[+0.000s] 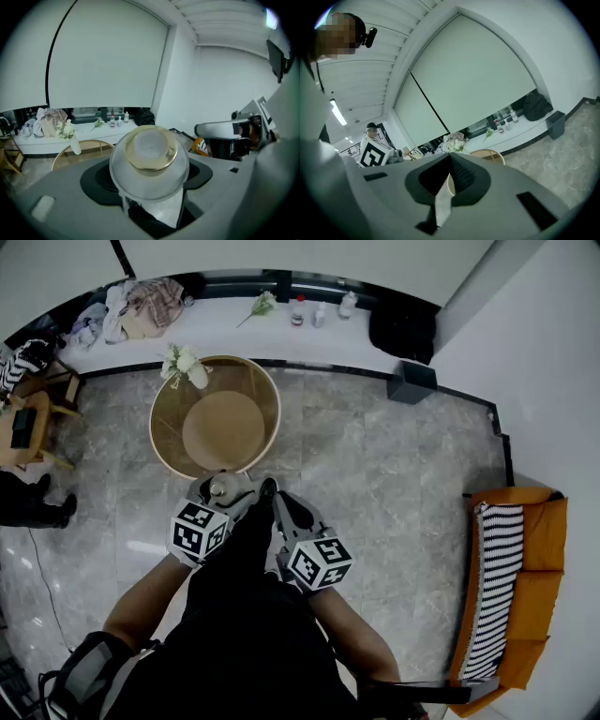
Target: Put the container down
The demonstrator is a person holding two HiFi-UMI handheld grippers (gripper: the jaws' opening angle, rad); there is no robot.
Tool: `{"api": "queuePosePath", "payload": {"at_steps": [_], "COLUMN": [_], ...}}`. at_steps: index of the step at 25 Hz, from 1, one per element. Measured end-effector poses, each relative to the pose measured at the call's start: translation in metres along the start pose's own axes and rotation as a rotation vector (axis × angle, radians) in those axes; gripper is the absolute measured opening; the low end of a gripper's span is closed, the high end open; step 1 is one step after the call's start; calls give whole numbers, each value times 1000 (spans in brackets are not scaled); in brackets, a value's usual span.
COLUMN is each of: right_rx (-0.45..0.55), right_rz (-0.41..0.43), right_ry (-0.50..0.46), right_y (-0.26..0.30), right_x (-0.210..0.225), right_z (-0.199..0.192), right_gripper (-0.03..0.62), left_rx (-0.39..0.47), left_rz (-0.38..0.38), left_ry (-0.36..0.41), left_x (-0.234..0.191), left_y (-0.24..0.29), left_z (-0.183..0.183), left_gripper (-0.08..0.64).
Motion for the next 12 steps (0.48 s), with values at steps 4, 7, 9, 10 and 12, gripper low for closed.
{"api": "queuePosePath", "payload": {"at_steps": [4,7,9,10,12], "right_rx": [-21,-19,-18,-21,-31], "right_rz": [-31,-46,-55,-61,-78], "right_ry": [5,-3,-16,-20,-20], "right_y": [-57,-80,-85,-86,-86], "right_x": [-41,-69,-86,-93,-105], "right_z": [-20,-32,-40,-46,-57], "right_gripper": [5,5,5,6,5], "left_rx": [-10,-30,-39,-47,-65], "left_rz": [-42,-29,-14,-10,-10], "left_ry": [-3,18,31,37,41], "left_x": [60,80,83,83,81], "left_y": [-56,-91,-112,-121,-136], "left_z": [-33,-54,-68,-76,-90], "left_gripper": [341,341,341,341,341]}}
Point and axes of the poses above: the fingertips, and each gripper's own axes: y forward along the fingers, x to its right, z out of its top, the point moved 7 cm from there along -y, backward along the fingers, and after that the axes turned 5 degrees about -y, right-handed, at the moved point
